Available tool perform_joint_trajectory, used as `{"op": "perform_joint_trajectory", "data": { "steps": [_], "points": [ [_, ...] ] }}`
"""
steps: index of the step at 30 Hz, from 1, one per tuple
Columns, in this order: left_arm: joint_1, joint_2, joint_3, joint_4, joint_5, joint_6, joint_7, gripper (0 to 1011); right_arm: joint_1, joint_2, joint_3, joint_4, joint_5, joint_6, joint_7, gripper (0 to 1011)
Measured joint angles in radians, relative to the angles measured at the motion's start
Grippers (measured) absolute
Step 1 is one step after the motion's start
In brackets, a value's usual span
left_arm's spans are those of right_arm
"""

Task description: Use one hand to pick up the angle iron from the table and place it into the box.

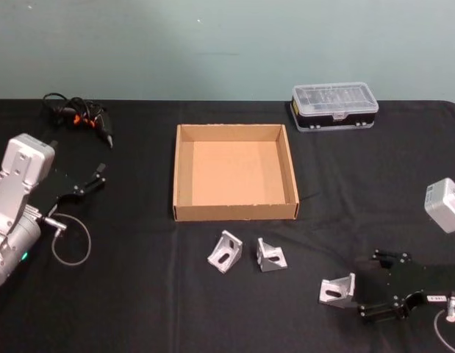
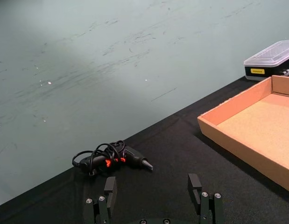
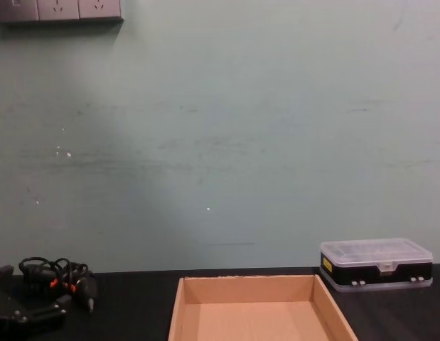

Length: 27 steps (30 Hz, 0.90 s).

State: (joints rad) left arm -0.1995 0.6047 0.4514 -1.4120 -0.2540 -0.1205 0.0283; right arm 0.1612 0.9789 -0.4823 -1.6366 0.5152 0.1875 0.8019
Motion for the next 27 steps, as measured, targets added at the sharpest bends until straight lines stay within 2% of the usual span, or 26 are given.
{"op": "perform_joint_trajectory", "data": {
  "steps": [14, 21, 23, 27],
  "points": [
    [0.000, 0.000, 0.000, 0.000, 0.000, 0.000, 0.000, 1000, 0.061, -0.054, -0.058, 0.064, -0.029, -0.011, 0.028, 1000],
    [0.000, 0.000, 0.000, 0.000, 0.000, 0.000, 0.000, 1000, 0.079, -0.061, -0.076, 0.077, -0.041, -0.016, 0.038, 1000],
    [0.000, 0.000, 0.000, 0.000, 0.000, 0.000, 0.000, 1000, 0.082, -0.061, -0.078, 0.078, -0.044, -0.016, 0.038, 978],
    [0.000, 0.000, 0.000, 0.000, 0.000, 0.000, 0.000, 1000, 0.083, -0.058, -0.080, 0.077, -0.045, -0.019, 0.037, 868]
  ]
}}
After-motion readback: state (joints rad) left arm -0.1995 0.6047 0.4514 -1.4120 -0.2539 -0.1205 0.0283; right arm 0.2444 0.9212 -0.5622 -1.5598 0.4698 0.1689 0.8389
